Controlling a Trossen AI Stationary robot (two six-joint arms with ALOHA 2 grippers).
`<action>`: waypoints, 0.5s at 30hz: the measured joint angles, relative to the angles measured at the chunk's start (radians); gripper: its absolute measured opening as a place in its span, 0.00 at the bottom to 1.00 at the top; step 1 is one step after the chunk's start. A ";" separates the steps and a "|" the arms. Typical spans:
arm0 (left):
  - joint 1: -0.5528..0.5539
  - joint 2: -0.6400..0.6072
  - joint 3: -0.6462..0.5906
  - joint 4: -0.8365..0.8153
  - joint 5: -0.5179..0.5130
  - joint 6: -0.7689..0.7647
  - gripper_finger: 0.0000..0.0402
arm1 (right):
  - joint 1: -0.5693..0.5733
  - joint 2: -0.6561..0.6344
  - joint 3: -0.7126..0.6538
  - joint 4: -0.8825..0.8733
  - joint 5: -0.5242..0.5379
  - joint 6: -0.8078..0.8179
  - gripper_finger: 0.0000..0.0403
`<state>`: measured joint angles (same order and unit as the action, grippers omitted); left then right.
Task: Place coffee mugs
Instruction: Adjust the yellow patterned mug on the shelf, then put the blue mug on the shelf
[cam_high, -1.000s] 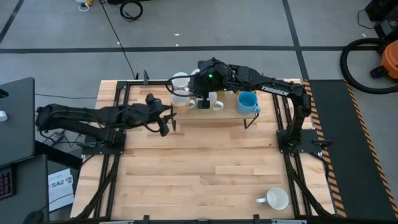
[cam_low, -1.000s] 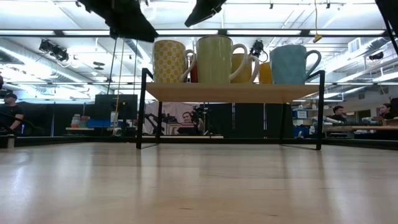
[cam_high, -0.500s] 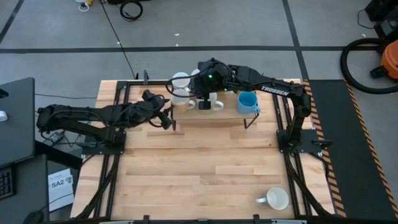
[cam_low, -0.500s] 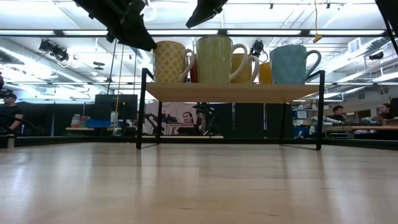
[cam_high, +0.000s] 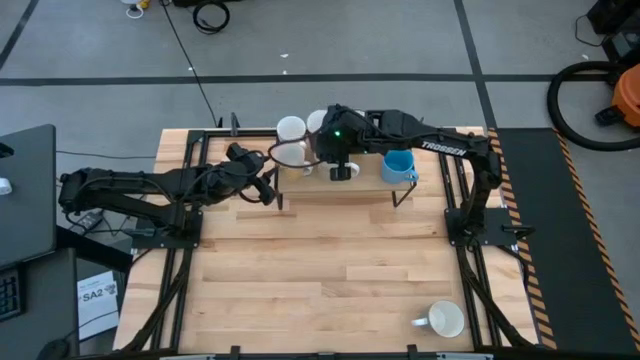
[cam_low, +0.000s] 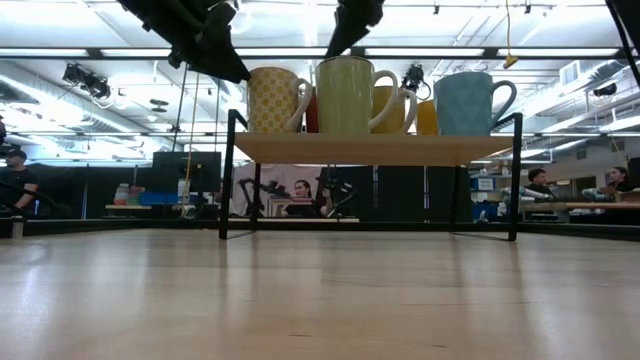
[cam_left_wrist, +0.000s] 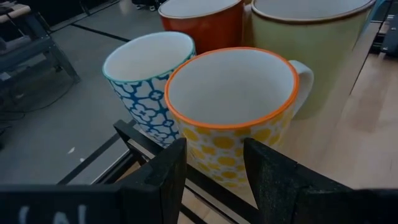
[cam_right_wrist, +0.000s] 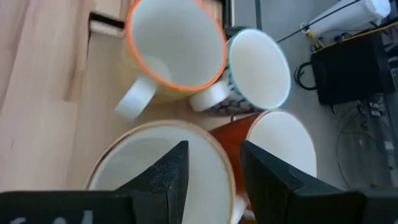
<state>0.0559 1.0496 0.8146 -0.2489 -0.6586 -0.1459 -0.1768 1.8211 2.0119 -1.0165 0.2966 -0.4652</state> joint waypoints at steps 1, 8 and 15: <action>0.000 0.000 0.000 0.000 0.000 0.000 0.42 | 0.007 -0.003 0.000 -0.008 0.011 0.000 0.37; -0.003 0.000 0.000 -0.003 0.000 -0.001 0.42 | 0.052 -0.034 0.000 -0.021 0.099 0.000 0.37; -0.004 0.000 0.000 -0.003 0.000 -0.001 0.42 | 0.050 -0.044 0.000 -0.116 0.098 0.003 0.37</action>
<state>0.0521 1.0492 0.8143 -0.2524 -0.6586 -0.1467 -0.1263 1.7775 2.0121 -1.1326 0.3946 -0.4625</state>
